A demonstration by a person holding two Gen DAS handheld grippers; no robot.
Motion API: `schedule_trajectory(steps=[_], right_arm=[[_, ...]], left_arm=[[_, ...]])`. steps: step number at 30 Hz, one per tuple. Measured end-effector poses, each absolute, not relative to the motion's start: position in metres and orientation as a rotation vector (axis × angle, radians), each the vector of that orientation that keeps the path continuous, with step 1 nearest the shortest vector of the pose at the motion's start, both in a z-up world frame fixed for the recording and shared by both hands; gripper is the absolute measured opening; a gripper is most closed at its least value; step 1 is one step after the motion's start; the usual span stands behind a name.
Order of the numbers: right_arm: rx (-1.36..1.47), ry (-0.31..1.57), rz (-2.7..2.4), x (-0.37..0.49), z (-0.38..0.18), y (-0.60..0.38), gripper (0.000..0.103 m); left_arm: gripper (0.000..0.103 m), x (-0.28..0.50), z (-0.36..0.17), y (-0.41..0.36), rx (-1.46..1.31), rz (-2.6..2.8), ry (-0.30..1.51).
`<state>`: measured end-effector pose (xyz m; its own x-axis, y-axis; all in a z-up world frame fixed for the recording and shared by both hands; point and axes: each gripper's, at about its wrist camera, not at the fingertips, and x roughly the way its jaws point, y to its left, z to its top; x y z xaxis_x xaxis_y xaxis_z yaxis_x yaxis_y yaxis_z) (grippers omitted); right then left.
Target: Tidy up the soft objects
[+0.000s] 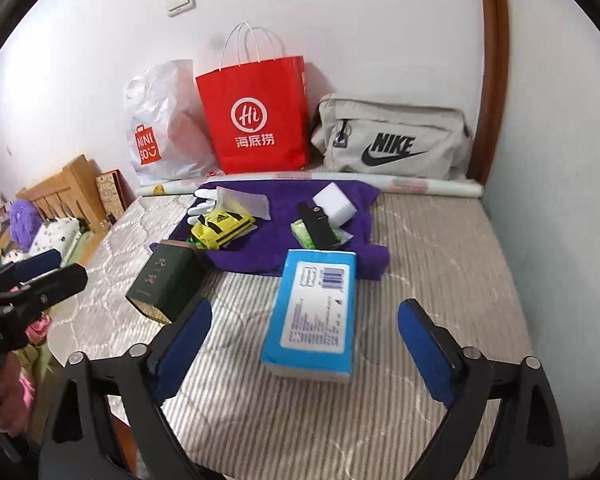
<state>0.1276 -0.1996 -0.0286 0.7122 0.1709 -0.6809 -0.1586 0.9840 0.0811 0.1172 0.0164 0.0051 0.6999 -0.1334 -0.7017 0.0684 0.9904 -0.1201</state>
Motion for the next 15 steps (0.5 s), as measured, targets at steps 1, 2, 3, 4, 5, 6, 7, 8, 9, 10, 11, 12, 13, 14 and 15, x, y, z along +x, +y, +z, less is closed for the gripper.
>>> schedule_trajectory(steps=[1,2,3,4,5,6,7,8,9,10,11,12,13,14,15], right_arm=[[0.012,0.751,0.176,0.122,-0.028,-0.2,0.098],[0.01,0.742,0.179,0.115,-0.027,-0.2,0.099],[0.013,0.739,0.184,0.111,-0.027,-0.2,0.099],[0.019,0.738,0.186,0.107,-0.027,-0.201,0.099],[0.026,0.741,0.182,0.102,-0.026,-0.202,0.099],[0.029,0.739,0.178,0.098,-0.026,-0.203,0.099],[0.031,0.739,0.17,0.095,-0.025,-0.203,0.099],[0.03,0.74,0.165,0.094,-0.025,-0.203,0.099],[0.026,0.74,0.16,0.09,-0.024,-0.203,0.099],[0.023,0.736,0.161,0.086,-0.023,-0.203,0.099],[0.019,0.733,0.16,0.083,-0.022,-0.202,0.099],[0.012,0.729,0.156,0.08,-0.022,-0.202,0.099],[0.003,0.726,0.151,0.076,-0.021,-0.201,0.099],[-0.004,0.72,0.144,0.072,-0.02,-0.201,0.099],[-0.004,0.718,0.143,0.07,-0.02,-0.201,0.099]], left_arm=[[0.09,0.112,0.006,0.015,-0.084,-0.111,0.781],[0.09,0.107,0.006,0.013,-0.081,-0.107,0.771],[0.09,0.102,0.007,0.012,-0.078,-0.097,0.764],[0.09,0.1,0.008,0.011,-0.076,-0.09,0.759],[0.092,0.094,0.009,0.009,-0.073,-0.081,0.75],[0.094,0.092,0.009,0.008,-0.069,-0.081,0.743],[0.101,0.088,0.01,0.006,-0.062,-0.08,0.734],[0.102,0.082,0.011,0.004,-0.063,-0.074,0.716],[0.102,0.078,0.012,0.004,-0.07,-0.069,0.706],[0.102,0.075,0.012,0.003,-0.075,-0.067,0.704],[0.102,0.07,0.012,0.003,-0.084,-0.067,0.704],[0.102,0.067,0.012,0.002,-0.087,-0.068,0.704],[0.102,0.064,0.011,0.002,-0.09,-0.063,0.704],[0.102,0.061,0.011,0.002,-0.094,-0.055,0.704],[0.102,0.059,0.011,0.003,-0.097,-0.049,0.703]])
